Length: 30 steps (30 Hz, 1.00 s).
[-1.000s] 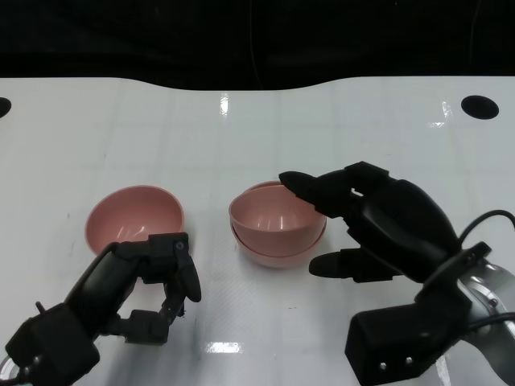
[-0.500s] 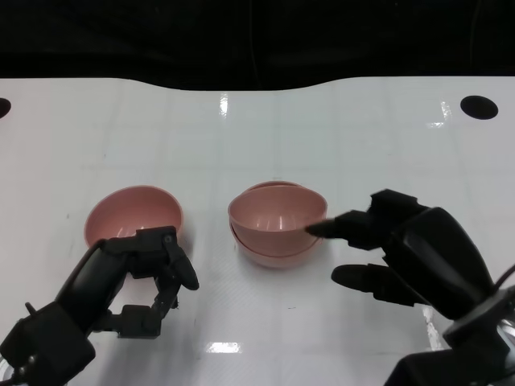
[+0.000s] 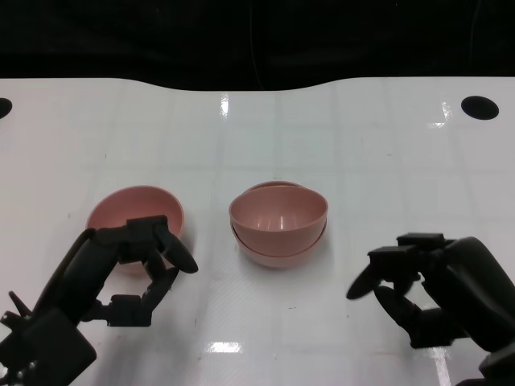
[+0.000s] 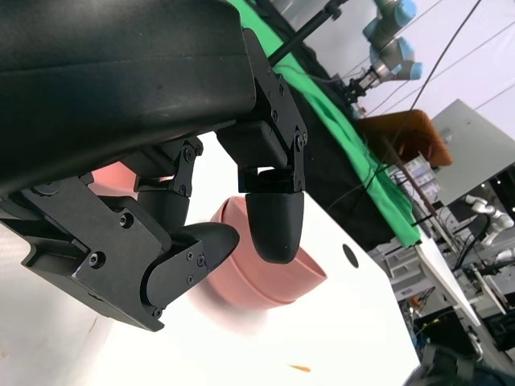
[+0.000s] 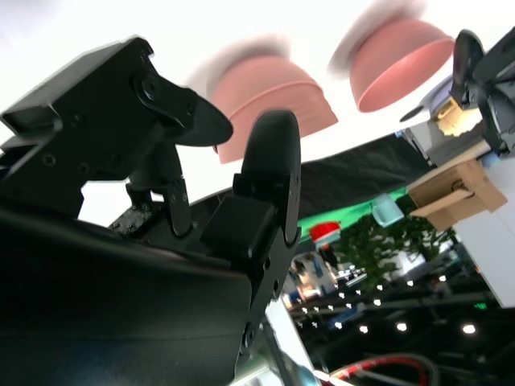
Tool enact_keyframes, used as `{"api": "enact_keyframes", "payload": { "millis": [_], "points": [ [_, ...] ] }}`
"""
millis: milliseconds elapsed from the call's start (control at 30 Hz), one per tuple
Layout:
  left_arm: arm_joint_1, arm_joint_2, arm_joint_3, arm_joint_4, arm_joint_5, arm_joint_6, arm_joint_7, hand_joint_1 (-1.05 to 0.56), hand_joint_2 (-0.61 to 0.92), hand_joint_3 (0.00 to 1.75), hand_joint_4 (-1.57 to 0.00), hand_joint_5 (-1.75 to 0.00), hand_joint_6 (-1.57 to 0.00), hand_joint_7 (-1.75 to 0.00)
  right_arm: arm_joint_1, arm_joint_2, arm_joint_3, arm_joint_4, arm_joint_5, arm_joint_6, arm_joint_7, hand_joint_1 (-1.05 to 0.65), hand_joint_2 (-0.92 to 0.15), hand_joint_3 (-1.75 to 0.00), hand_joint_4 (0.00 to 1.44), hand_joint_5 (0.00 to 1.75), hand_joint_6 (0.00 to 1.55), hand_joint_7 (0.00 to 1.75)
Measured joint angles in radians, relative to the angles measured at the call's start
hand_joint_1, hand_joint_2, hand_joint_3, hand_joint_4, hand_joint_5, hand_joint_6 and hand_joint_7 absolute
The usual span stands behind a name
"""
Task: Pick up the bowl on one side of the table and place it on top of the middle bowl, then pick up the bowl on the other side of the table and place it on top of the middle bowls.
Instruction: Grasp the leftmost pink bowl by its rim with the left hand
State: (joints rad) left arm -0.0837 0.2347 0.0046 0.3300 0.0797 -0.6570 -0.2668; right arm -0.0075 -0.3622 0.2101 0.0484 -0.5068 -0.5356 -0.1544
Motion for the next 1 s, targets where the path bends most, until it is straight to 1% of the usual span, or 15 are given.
{"api": "enact_keyframes", "payload": {
  "millis": [33,100,200,233,300,333,367,400,467,600,733,867,1000],
  "points": [
    [0.002,0.004,0.0,-0.014,0.007,0.004,0.005,-0.14,0.63,0.83,-0.69,-1.23,-0.77,-0.83,0.012,0.0,-0.007,-0.01,0.021,0.006,0.018,-0.07,-0.23,-1.56,0.93,1.72,0.87,1.38],
    [0.006,0.019,0.003,-0.042,0.027,0.014,0.012,-0.16,0.72,0.62,-0.7,-1.07,-0.79,-0.62,0.033,0.003,-0.015,-0.032,0.049,0.027,0.045,-0.08,-0.2,-1.59,0.94,1.74,0.83,1.52],
    [0.01,0.04,0.006,-0.069,0.038,0.027,0.017,-0.17,0.77,0.52,-0.7,-1.03,-0.81,-0.54,0.054,0.008,-0.018,-0.043,0.052,0.05,0.063,-0.08,-0.19,-1.61,0.94,1.75,0.81,1.56],
    [0.012,0.042,0.006,-0.073,0.038,0.029,0.018,-0.19,0.78,0.47,-0.68,-0.99,-0.79,-0.49,0.057,0.009,-0.019,-0.045,0.052,0.053,0.066,-0.08,-0.18,-1.61,0.94,1.75,0.8,1.58],
    [0.041,0.049,0.015,-0.144,0.1,0.087,0.041,-0.3,0.88,0.15,-0.64,-0.71,-0.75,-0.2,0.059,0.013,-0.02,-0.047,0.044,0.056,0.065,-0.07,-0.16,-1.61,0.94,1.75,0.76,1.68],
    [0.056,0.055,0.022,-0.194,0.149,0.12,0.057,-0.33,0.9,0.1,-0.63,-0.66,-0.74,-0.14,0.061,0.016,-0.02,-0.044,0.031,0.06,0.061,-0.07,-0.16,-1.61,0.94,1.75,0.76,1.7],
    [0.067,0.062,0.028,-0.235,0.184,0.142,0.073,-0.35,0.91,0.07,-0.62,-0.62,-0.73,-0.1,0.062,0.02,-0.02,-0.036,0.018,0.062,0.056,-0.07,-0.16,-1.62,0.94,1.75,0.75,1.7],
    [0.072,0.073,0.032,-0.269,0.215,0.161,0.088,-0.4,0.92,0.04,-0.61,-0.6,-0.7,-0.07,0.062,0.025,-0.02,-0.03,0.007,0.066,0.051,-0.07,-0.16,-1.62,0.94,1.75,0.75,1.71],
    [0.075,0.09,0.039,-0.323,0.276,0.201,0.107,-0.45,0.92,0.04,-0.58,-0.57,-0.67,-0.03,0.062,0.034,-0.02,-0.028,-0.001,0.073,0.047,-0.08,-0.17,-1.61,0.94,1.75,0.74,1.71],
    [0.08,0.119,0.032,-0.398,0.393,0.283,0.115,-0.52,0.92,0.02,-0.51,-0.51,-0.6,-0.01,0.062,0.044,-0.026,-0.022,0.002,0.085,0.047,-0.07,-0.18,-1.59,0.93,1.75,0.73,1.72],
    [0.078,0.163,0.015,-0.476,0.533,0.383,0.114,-0.58,0.9,0.0,-0.48,-0.38,-0.53,0.0,0.062,0.044,-0.045,-0.022,0.009,0.091,0.048,-0.07,-0.19,-1.59,0.93,1.75,0.72,1.72],
    [0.067,0.183,-0.018,-0.525,0.592,0.48,0.071,-0.6,0.88,0.0,-0.48,-0.28,-0.47,0.0,0.062,0.046,-0.047,-0.022,0.013,0.099,0.057,-0.09,-0.2,-1.58,0.93,1.75,0.72,1.7],
    [0.04,0.204,-0.056,-0.536,0.632,0.559,0.015,-0.65,0.9,0.01,-0.47,-0.23,-0.44,0.0,0.062,0.046,-0.048,-0.023,0.018,0.107,0.065,-0.09,-0.2,-1.57,0.92,1.75,0.73,1.7]
  ]
}}
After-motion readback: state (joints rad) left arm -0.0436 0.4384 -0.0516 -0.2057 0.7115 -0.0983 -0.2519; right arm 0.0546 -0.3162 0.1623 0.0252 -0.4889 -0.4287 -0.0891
